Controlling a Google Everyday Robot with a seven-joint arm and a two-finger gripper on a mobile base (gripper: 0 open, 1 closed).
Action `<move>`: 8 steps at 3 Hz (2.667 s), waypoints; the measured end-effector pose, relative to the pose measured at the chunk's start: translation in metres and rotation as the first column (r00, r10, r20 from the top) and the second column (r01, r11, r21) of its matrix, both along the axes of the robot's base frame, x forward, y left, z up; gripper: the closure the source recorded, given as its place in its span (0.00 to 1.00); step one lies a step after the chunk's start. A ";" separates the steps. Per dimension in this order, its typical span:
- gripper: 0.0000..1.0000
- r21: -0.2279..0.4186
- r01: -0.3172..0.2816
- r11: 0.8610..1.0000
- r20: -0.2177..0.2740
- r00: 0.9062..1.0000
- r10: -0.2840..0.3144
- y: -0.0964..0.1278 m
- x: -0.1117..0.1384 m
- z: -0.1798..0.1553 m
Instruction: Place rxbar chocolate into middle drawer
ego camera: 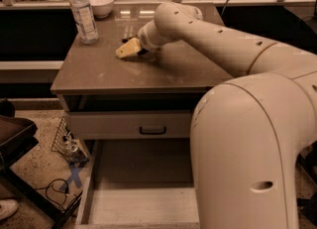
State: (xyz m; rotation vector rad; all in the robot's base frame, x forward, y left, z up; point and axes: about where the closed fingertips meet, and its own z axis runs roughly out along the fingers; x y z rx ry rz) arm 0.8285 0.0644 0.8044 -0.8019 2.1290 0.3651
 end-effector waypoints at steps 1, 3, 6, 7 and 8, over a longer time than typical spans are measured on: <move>0.45 0.002 -0.003 1.000 -0.002 1.000 0.003 0.001 0.000 0.002; 1.00 0.002 -0.003 1.000 -0.002 1.000 0.003 0.001 0.000 0.015; 1.00 0.040 -0.074 0.996 0.100 0.993 0.070 -0.041 -0.005 0.123; 1.00 0.073 -0.076 0.994 0.150 0.987 0.065 -0.069 -0.026 0.147; 1.00 0.120 -0.025 0.992 0.177 0.984 0.003 -0.120 -0.071 0.143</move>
Offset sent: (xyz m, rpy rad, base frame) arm -0.0003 0.0008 0.0017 0.0017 0.0017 0.0025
